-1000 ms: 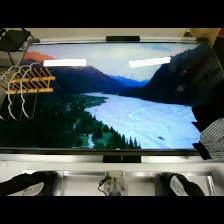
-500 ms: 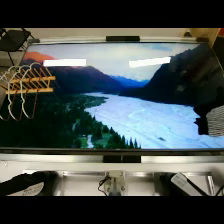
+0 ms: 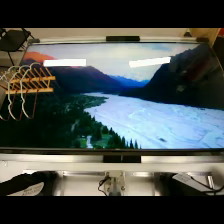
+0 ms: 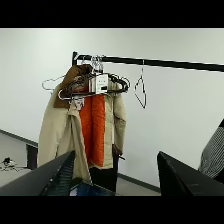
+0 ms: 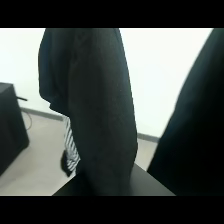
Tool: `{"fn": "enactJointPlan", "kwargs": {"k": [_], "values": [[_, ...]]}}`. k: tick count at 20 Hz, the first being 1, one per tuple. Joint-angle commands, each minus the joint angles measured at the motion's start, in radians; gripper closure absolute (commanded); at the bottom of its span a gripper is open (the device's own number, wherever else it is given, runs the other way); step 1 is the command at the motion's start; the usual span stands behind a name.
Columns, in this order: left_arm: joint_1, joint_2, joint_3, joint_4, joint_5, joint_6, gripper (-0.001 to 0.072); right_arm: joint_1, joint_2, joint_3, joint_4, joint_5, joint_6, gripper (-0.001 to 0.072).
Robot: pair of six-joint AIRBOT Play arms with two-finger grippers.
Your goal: Fold the shirts.
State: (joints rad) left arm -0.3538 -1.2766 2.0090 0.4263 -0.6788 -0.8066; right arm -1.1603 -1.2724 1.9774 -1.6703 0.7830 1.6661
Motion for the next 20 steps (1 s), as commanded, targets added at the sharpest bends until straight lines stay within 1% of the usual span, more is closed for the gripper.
{"fn": "enactJointPlan", "kwargs": {"k": [1,12,13,14,16,17,18,19,20], "values": [[0.0,0.0,0.0,0.002,0.002,-0.002,0.0115,-0.097,-0.023,0.006,0.025,-0.015,0.002,0.066],[0.0,-0.001,-0.001,0.002,0.002,-0.001,0.0115,-0.542,0.032,0.006,0.193,0.189,0.001,0.0659],[0.0,0.0,-0.003,0.002,0.003,-0.001,0.0115,-0.575,0.032,0.005,0.23,0.214,-0.005,0.0658],[0.0,-0.001,-0.003,0.002,0.002,-0.001,0.0115,-0.596,0.032,0.005,0.27,0.23,-0.02,0.0658],[0.0,-0.005,-0.005,0.002,0.002,-0.001,0.0115,-0.616,0.032,0.005,0.353,0.235,-0.101,0.0658],[0.0,-0.007,-0.008,0.002,0.002,-0.001,0.0115,-0.616,0.034,0.005,0.366,0.238,-0.122,0.0657],[0.0,-0.01,-0.008,0.002,0.002,-0.001,0.0115,-0.615,0.036,0.006,0.37,0.238,-0.123,0.065],[0.0,-0.011,-0.008,0.002,0.002,-0.001,0.0115,-0.615,0.04,0.006,0.372,0.232,-0.124,0.0592],[0.0,-0.015,-0.008,0.002,0.002,-0.001,0.0115,-0.615,0.047,0.005,0.372,0.225,-0.125,0.0386]]}}
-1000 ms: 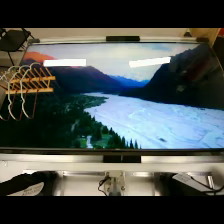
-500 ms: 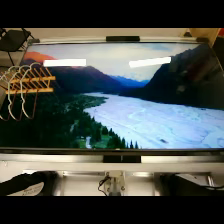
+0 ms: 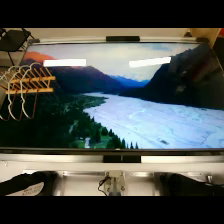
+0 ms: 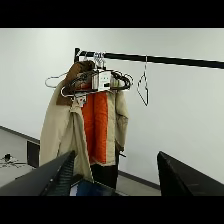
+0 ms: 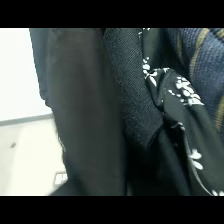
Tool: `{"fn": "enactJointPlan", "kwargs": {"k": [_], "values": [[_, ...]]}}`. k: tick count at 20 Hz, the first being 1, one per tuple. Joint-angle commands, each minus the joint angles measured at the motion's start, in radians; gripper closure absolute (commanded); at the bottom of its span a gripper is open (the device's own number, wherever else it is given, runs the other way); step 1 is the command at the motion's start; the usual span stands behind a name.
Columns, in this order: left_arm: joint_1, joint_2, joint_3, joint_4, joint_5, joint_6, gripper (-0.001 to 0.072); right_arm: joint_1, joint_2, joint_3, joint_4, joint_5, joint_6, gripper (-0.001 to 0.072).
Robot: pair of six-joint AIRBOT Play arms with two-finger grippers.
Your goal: Fold the shirts.
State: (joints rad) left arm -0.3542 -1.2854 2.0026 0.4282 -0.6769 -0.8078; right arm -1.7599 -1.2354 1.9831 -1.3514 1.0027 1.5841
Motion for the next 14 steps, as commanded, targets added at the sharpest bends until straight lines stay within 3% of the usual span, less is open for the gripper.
{"fn": "enactJointPlan", "kwargs": {"k": [1,7,8,9,14], "values": [[0.001,-0.009,-0.001,0.0,0.0,0.0,0.0115,-0.015,0.015,0.0,0.051,0.006,-0.044,0.0253],[0.001,-0.037,-0.007,0.0,-0.006,0.0,0.0115,-0.015,0.116,0.0,0.03,0.16,-0.04,0.0236],[0.0,-0.043,-0.011,0.0,-0.011,0.0,0.0115,-0.015,0.13,0.0,0.031,0.199,-0.022,0.01],[0.001,-0.05,-0.013,0.0,-0.017,0.0,0.0115,-0.015,0.14,0.0,0.035,0.254,0.0,0.0046],[0.001,-0.092,-0.015,0.039,-0.079,-0.001,0.0116,-0.015,0.21,0.0,0.063,0.537,0.009,0.0046]]}}
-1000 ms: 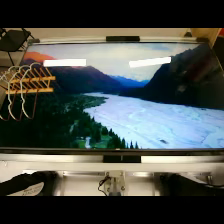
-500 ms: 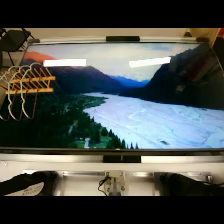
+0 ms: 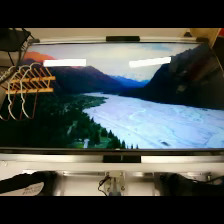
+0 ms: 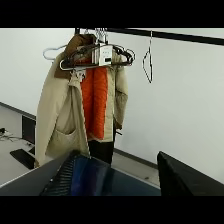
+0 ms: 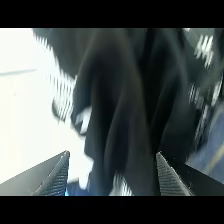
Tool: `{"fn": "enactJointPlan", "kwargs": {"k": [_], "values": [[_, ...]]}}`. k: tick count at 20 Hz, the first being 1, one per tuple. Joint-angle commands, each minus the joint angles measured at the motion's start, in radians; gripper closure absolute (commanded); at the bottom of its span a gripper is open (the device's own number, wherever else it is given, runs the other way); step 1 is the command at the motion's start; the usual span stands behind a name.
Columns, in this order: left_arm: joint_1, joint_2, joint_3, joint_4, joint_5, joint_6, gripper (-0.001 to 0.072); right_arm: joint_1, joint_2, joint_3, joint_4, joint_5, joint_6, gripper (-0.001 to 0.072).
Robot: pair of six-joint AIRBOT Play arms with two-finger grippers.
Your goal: Fold the shirts.
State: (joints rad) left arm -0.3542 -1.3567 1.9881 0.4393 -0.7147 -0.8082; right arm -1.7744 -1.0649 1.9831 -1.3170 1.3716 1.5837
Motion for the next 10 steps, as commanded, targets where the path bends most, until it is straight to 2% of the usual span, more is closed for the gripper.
{"fn": "enactJointPlan", "kwargs": {"k": [1,2,3,5,6,8,9,10], "values": [[0.001,-0.026,0.0,0.064,-0.066,-0.027,0.0126,0.0,0.051,0.0,0.074,0.232,0.009,0.0047],[0.0,-0.029,0.0,0.143,-0.091,-0.091,0.0207,0.0,0.055,-0.001,0.147,0.316,0.007,0.0048],[0.0,-0.031,0.0,0.285,-0.132,-0.188,0.0213,0.0,0.055,-0.008,0.237,0.379,-0.009,0.0051],[0.0,-0.033,0.0,0.684,-0.307,-0.449,0.0213,0.058,0.055,-0.064,0.362,0.472,-0.04,0.0145],[0.0,-0.041,-0.001,0.901,-0.463,-0.587,0.0213,0.149,0.062,-0.108,0.357,0.488,-0.062,0.0146],[0.001,-0.069,-0.021,1.205,-0.785,-0.76,0.0212,0.422,0.109,-0.235,0.255,0.467,-0.092,0.0146],[0.006,-0.076,-0.058,1.252,-0.871,-0.782,0.0209,0.591,0.135,-0.312,0.182,0.43,-0.085,0.0146],[0.01,-0.071,-0.121,1.236,-0.898,-0.783,0.0209,0.781,0.159,-0.4,0.098,0.378,-0.062,0.0146]]}}
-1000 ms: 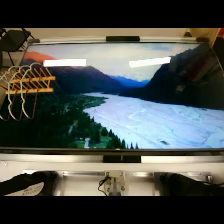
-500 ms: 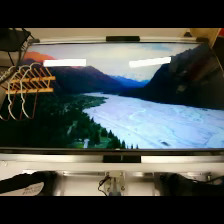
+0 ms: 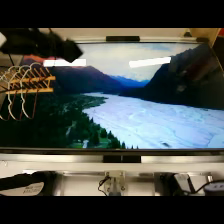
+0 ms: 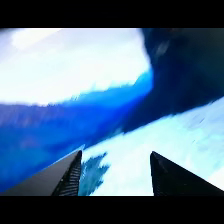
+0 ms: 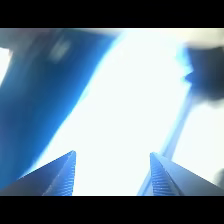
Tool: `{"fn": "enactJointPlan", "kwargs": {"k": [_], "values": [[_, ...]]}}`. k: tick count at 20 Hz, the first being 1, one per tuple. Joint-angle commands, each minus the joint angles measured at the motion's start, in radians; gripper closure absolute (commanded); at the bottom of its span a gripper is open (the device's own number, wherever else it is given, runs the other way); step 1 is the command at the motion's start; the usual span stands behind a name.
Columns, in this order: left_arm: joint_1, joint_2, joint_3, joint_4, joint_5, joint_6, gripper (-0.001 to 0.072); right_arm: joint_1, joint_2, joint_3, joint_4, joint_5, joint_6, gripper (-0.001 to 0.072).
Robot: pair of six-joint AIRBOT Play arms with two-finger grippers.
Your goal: Fold the shirts.
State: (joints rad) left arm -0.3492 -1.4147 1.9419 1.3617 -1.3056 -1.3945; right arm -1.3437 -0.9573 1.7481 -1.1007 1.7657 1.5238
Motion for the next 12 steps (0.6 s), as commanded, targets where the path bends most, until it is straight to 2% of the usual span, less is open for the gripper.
{"fn": "enactJointPlan", "kwargs": {"k": [1,2,3,4,5,7,9,10,12], "values": [[0.003,-0.005,-0.152,0.298,-0.31,-0.196,0.0208,0.543,0.066,-0.251,-0.2,-0.072,0.038,0.0146],[-0.002,0.002,-0.235,0.298,-0.309,-0.198,0.0202,0.711,0.062,-0.317,-0.268,-0.113,0.075,0.0145],[-0.006,0.01,-0.32,0.298,-0.305,-0.217,0.0117,0.858,0.043,-0.362,-0.335,-0.148,0.098,0.0136],[-0.008,0.019,-0.401,0.294,-0.287,-0.266,-0.0013,0.99,0.003,-0.38,-0.399,-0.161,0.099,0.0135],[-0.008,0.029,-0.452,0.28,-0.256,-0.286,-0.0013,1.085,-0.047,-0.379,-0.437,-0.156,0.093,0.0135],[-0.008,0.048,-0.475,0.261,-0.147,-0.33,-0.0013,1.21,-0.137,-0.376,-0.435,-0.151,0.072,0.0072],[-0.007,0.066,-0.462,0.261,-0.05,-0.362,-0.0013,1.261,-0.19,-0.376,-0.423,-0.153,0.032,0.0073],[-0.006,0.067,-0.458,0.262,-0.032,-0.361,-0.0013,1.279,-0.207,-0.376,-0.424,-0.15,-0.011,0.0073],[-0.004,0.057,-0.459,0.262,-0.041,-0.346,-0.0013,1.297,-0.22,-0.377,-0.423,-0.158,-0.017,0.0073]]}}
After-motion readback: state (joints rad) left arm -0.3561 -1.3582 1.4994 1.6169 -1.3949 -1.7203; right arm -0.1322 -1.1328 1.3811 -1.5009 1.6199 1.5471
